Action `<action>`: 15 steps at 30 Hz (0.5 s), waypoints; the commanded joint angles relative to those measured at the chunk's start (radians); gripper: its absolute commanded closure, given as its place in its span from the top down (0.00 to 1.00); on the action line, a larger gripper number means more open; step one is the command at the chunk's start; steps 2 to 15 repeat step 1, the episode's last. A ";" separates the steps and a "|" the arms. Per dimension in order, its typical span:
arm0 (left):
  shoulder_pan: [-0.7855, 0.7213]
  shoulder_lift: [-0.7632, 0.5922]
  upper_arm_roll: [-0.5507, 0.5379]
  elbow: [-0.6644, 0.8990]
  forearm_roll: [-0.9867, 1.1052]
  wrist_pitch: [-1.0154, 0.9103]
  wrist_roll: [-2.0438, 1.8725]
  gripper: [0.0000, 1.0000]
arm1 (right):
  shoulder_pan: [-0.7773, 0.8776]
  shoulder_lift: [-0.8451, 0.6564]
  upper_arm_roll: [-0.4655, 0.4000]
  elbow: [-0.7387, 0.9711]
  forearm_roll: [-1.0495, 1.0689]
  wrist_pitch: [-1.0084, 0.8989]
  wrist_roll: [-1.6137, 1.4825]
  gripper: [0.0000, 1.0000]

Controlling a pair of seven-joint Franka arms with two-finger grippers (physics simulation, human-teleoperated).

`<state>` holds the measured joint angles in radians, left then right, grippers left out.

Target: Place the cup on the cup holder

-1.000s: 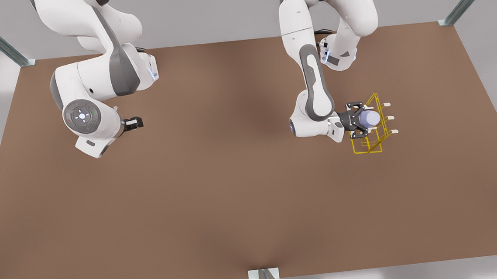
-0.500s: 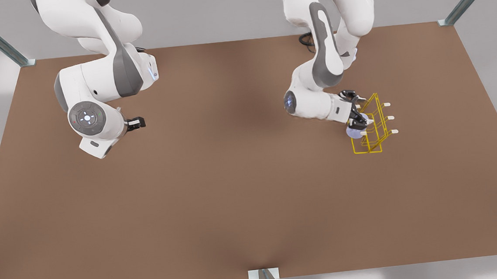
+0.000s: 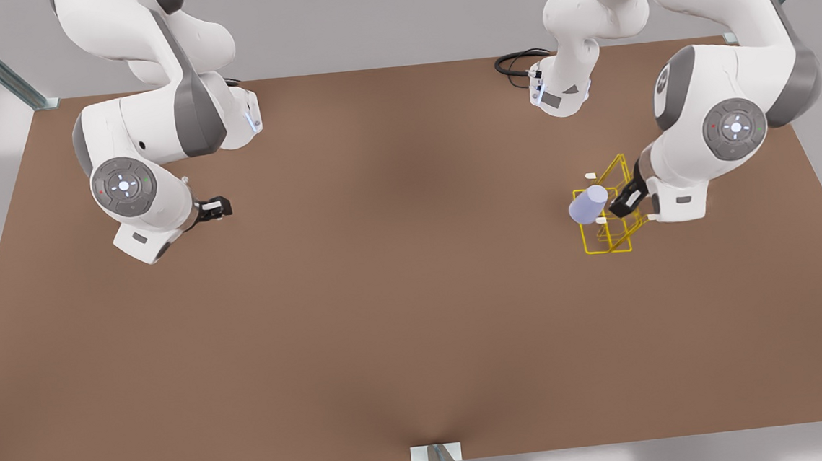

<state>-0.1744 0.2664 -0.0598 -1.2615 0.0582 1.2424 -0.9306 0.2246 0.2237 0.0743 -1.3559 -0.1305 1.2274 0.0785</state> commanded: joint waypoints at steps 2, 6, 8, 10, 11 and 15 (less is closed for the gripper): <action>0.006 0.013 -0.002 0.031 -0.043 -0.078 0.650 1.00 | 0.002 -0.001 0.001 0.000 0.000 0.000 -0.003 1.00; 0.006 0.013 -0.002 0.031 -0.043 -0.078 0.650 1.00 | 0.002 -0.001 0.001 0.000 0.000 0.000 -0.003 1.00; 0.006 0.013 -0.002 0.031 -0.043 -0.078 0.650 1.00 | 0.002 -0.001 0.001 0.000 0.000 0.000 -0.003 1.00; 0.006 0.013 -0.002 0.031 -0.043 -0.078 0.650 1.00 | 0.002 -0.001 0.001 0.000 0.000 0.000 -0.003 1.00; 0.006 0.013 -0.002 0.031 -0.043 -0.078 0.650 1.00 | 0.002 -0.001 0.001 0.000 0.000 0.000 -0.003 1.00; 0.006 0.013 -0.002 0.031 -0.043 -0.078 0.650 1.00 | 0.002 -0.001 0.001 0.000 0.000 0.000 -0.003 1.00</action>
